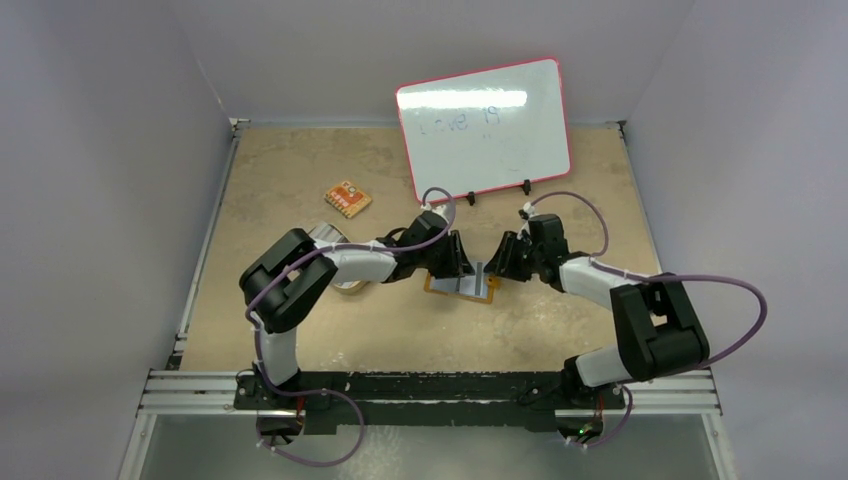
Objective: Put the credit cards into the card holder
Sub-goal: Insert the credit card into the card holder.
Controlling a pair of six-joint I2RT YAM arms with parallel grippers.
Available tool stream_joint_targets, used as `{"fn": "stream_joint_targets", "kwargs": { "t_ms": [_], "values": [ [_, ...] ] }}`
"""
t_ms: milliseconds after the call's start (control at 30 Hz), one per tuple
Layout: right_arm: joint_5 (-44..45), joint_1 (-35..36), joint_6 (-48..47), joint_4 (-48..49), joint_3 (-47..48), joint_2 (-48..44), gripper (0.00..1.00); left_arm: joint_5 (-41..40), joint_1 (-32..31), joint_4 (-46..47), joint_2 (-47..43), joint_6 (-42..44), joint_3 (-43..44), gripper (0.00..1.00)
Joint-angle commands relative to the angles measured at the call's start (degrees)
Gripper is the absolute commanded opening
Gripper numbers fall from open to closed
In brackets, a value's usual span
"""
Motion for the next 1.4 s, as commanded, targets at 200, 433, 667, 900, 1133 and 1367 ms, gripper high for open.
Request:
{"fn": "stream_joint_targets", "kwargs": {
  "t_ms": [200, 433, 667, 900, 1133, 1367],
  "values": [
    [-0.39, 0.11, -3.34, -2.57, 4.75, 1.52, 0.41, 0.56, -0.43, 5.58, -0.96, 0.29, 1.87, 0.3],
    [1.15, 0.02, -2.56, -4.2, 4.32, 0.79, 0.43, -6.6, -0.42, -3.13, -3.46, 4.72, 3.53, 0.36],
    [0.8, 0.11, -2.64, -3.1, 3.96, 2.06, 0.42, -7.74, -0.42, -4.21, -1.57, 5.27, 4.27, 0.36],
    [0.7, 0.11, -2.69, -1.12, 3.09, 2.78, 0.42, -6.18, -0.41, -1.41, -0.45, 4.09, 3.85, 0.36],
    [0.37, 0.11, -2.64, 0.97, 2.63, 3.93, 0.42, -3.11, -0.5, 3.54, 1.46, 1.45, 2.79, 0.36],
    [-0.48, 0.07, -3.03, 0.61, 2.44, 3.44, 0.42, -4.22, -0.63, 2.59, -0.12, 1.37, 3.32, 0.36]
  ]
}}
